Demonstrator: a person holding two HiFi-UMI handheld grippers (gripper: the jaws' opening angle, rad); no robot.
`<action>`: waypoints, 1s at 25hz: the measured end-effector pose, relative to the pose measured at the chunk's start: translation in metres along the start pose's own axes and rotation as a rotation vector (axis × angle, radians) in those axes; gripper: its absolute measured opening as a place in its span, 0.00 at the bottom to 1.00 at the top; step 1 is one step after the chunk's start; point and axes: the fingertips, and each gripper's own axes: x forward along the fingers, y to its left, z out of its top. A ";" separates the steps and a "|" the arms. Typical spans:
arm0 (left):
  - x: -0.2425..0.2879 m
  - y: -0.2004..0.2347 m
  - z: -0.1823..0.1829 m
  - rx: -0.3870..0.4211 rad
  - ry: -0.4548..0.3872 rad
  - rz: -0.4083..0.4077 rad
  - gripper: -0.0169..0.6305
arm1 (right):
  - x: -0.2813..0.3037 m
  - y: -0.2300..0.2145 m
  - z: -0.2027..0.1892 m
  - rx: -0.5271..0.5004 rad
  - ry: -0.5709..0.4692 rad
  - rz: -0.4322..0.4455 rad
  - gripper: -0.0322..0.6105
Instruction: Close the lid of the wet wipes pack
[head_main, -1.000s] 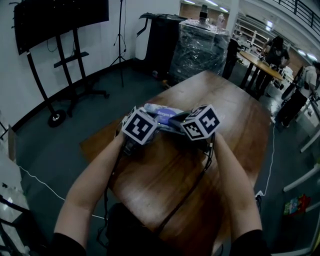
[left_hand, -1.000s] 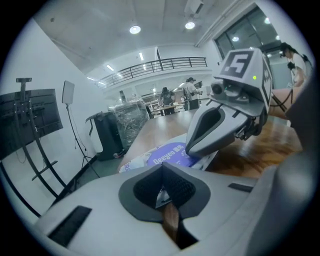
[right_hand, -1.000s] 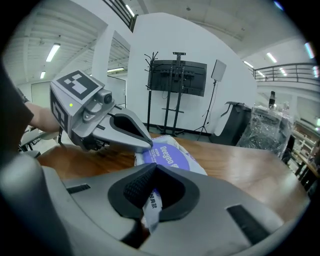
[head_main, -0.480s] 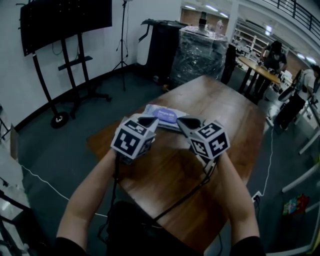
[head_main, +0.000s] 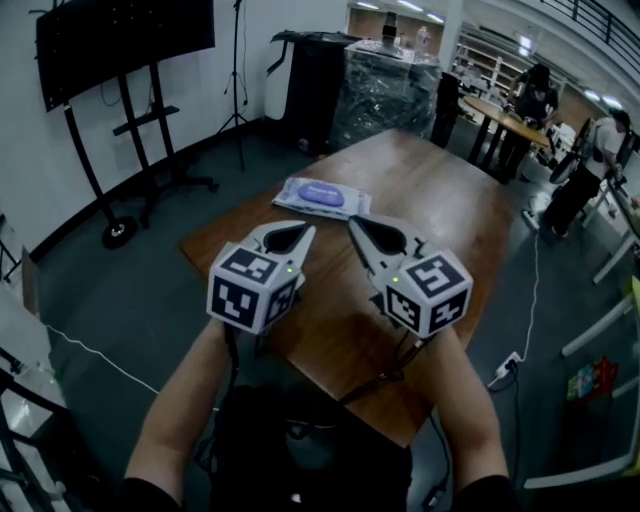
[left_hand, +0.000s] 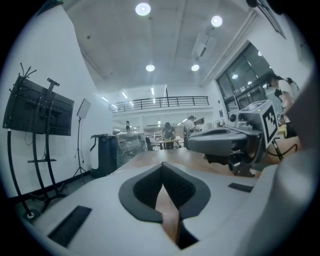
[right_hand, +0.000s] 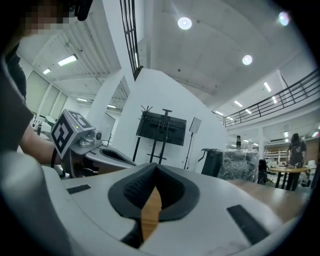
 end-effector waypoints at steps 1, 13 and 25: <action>-0.009 -0.011 -0.001 0.007 -0.009 -0.004 0.04 | -0.012 0.007 0.001 0.001 -0.010 -0.016 0.06; -0.113 -0.123 -0.009 0.017 -0.090 -0.087 0.04 | -0.129 0.089 0.002 0.106 -0.068 -0.218 0.06; -0.166 -0.185 -0.028 -0.045 -0.097 -0.135 0.04 | -0.200 0.145 -0.024 0.144 -0.048 -0.309 0.06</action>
